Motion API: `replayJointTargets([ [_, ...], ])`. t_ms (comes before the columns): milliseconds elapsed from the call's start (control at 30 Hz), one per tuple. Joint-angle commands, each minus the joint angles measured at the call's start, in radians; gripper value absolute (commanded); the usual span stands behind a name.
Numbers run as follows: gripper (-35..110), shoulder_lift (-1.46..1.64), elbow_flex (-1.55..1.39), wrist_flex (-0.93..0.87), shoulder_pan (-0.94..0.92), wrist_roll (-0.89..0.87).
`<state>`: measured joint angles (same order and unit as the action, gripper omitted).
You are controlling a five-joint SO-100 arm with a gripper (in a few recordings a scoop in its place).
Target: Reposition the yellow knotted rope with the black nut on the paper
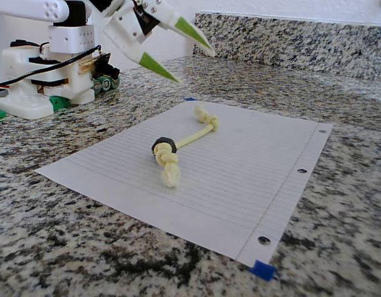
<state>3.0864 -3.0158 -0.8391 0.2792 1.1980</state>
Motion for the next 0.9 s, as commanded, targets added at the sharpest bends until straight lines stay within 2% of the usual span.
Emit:
replayJointTargets([
  [0, 80, 0.018, 0.005, 0.018, 0.009, -0.002],
  [200, 74, 0.026, 0.005, 0.020, -0.014, -0.009],
  [333, 70, -0.043, 0.040, 0.031, -0.140, -0.012],
  [533, 70, -0.405, 0.206, 0.006, -0.327, -0.170],
  [600, 66, -0.538, 0.290, -0.008, -0.367, -0.179],
  [867, 65, -0.927, 0.569, 0.009, -0.488, -0.206],
])
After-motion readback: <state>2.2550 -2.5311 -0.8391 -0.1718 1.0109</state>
